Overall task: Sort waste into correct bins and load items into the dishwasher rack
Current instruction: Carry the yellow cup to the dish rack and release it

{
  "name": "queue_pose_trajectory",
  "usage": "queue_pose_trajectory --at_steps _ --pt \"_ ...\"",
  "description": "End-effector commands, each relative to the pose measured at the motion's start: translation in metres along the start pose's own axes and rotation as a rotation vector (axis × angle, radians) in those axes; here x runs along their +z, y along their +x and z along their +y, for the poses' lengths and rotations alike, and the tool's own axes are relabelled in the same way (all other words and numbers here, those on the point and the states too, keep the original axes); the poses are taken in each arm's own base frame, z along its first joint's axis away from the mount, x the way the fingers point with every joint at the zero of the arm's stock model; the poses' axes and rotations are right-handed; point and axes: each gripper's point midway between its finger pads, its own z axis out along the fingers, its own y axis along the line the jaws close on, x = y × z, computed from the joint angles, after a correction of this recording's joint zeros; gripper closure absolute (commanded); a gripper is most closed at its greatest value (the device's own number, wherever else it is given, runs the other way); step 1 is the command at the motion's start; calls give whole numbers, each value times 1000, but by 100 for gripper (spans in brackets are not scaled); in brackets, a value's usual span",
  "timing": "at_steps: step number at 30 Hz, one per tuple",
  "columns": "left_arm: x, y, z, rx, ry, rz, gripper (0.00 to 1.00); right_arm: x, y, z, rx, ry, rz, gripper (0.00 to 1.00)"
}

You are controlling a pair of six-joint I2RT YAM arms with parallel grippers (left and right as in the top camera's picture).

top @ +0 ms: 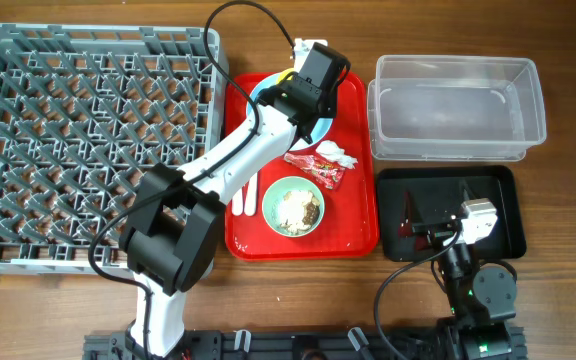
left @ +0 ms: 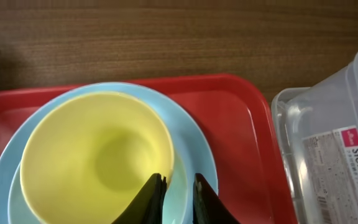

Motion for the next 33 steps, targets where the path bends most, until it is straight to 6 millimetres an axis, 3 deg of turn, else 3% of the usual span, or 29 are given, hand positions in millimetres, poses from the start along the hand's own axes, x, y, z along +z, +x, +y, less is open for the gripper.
queue_pose_trajectory --at_steps 1,4,9,12,16,18,20,22,24,26,30,33 --pt "13 7 2 51 -5 16 83 0 -2 0 -6 -1 -8 0" --pt "23 10 9 83 -43 12 80 0 -2 0 -6 -1 -8 0" --pt "23 9 9 81 -44 7 82 0 -2 0 -6 -1 -8 0" --pt "22 8 9 80 -44 4 96 0 -2 0 -7 -1 -8 0" --pt "21 7 9 104 -42 4 96 0 -2 0 -6 -1 -8 0" --pt "4 -11 11 133 -36 -29 96 0 -2 0 -6 -1 -8 0" --pt "-29 -39 20 101 -18 -74 96 0 -2 0 -6 -1 -8 0" --pt "-76 -73 32 40 100 -107 96 0 -2 0 -7 -1 -8 0" --pt "-123 -98 61 -39 239 -116 96 0 -2 0 -6 -1 -8 0" --pt "-153 -107 101 -129 372 -88 96 0 -2 0 -6 -1 -8 0" --pt "-178 -101 192 -405 736 9 96 0 -2 0 -6 -1 -8 0" --pt "-180 -93 219 -506 1024 39 96 0 -2 0 -6 -1 -8 0"
